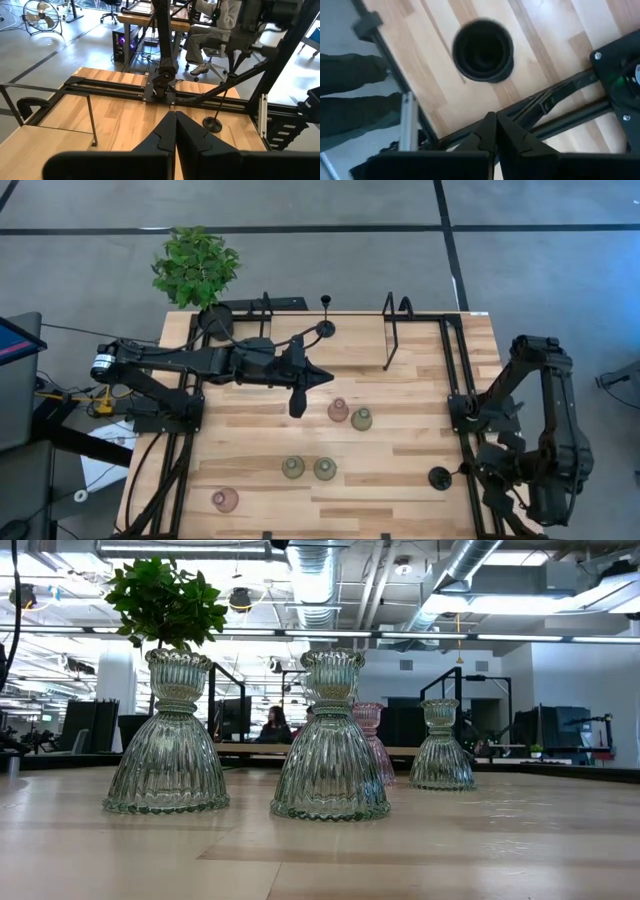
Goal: Pick & Place candle stick holders
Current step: Put the black candle holder on the shelf aligned with the black candle holder
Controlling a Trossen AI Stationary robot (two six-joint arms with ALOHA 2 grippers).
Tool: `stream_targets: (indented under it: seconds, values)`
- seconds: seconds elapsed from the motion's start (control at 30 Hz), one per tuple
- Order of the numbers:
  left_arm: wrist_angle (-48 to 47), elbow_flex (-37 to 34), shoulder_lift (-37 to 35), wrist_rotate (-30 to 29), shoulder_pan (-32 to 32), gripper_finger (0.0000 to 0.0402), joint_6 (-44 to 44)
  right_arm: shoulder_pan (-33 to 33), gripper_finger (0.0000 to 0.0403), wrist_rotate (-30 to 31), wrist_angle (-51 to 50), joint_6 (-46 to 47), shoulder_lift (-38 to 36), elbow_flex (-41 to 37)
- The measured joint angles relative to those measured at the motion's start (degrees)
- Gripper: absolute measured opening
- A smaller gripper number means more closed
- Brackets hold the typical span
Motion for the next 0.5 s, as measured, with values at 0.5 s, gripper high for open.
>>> stream_targets:
  seconds: [0.5]
  values:
    - [0.0,0.0,0.0,0.0,0.0,0.0005,0.0,-7.0,0.0,1.0,-4.5,-6.2,-3.8,6.0]
